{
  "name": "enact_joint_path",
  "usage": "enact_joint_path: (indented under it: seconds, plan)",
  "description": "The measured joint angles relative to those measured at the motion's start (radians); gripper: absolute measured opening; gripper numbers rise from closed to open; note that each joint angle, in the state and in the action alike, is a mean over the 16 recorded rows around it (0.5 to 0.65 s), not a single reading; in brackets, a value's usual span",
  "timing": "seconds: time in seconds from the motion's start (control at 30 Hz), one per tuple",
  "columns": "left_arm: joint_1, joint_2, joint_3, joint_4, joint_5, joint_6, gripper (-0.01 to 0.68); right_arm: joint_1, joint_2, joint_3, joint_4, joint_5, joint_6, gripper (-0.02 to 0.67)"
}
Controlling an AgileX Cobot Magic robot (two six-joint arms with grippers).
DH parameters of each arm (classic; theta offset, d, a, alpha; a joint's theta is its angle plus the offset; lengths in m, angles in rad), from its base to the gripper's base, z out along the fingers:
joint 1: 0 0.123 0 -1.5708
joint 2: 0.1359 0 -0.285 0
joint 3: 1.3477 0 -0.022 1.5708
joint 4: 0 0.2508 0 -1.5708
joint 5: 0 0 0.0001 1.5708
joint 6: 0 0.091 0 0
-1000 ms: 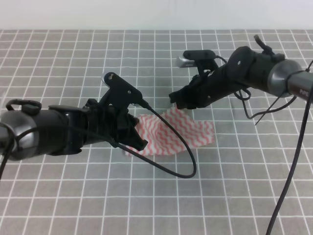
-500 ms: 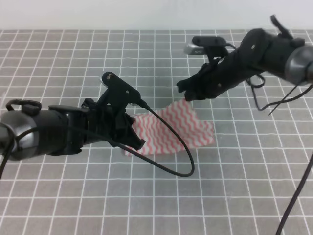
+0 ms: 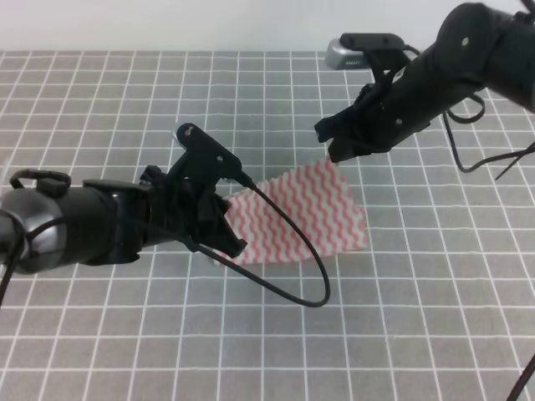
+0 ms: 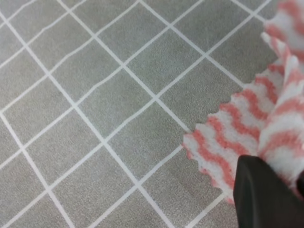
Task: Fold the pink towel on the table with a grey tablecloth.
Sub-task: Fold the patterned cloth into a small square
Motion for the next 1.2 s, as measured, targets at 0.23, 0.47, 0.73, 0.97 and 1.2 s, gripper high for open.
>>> enact_joint_path:
  seconds: [0.23,0.47,0.73,0.97,1.2]
  plan:
    - [0.0,0.0,0.0,-0.001,0.002,0.013,-0.002,0.001,-0.07,0.107,-0.018,-0.021,0.03,-0.015]
    - [0.0,0.0,0.0,-0.001,0.03,0.028,-0.002,0.002,-0.168,0.279,-0.01,-0.109,0.043,-0.015]
    - [0.0,0.0,0.0,0.0,0.095,0.075,-0.002,0.002,-0.273,0.418,0.013,-0.186,0.044,-0.015]
    - [0.0,0.0,0.0,0.0,0.129,0.119,-0.002,0.002,-0.307,0.454,0.022,-0.207,0.044,-0.015]
    - [0.0,-0.001,0.0,-0.001,0.13,0.133,-0.002,0.002,-0.29,0.457,0.024,-0.216,0.044,-0.015]
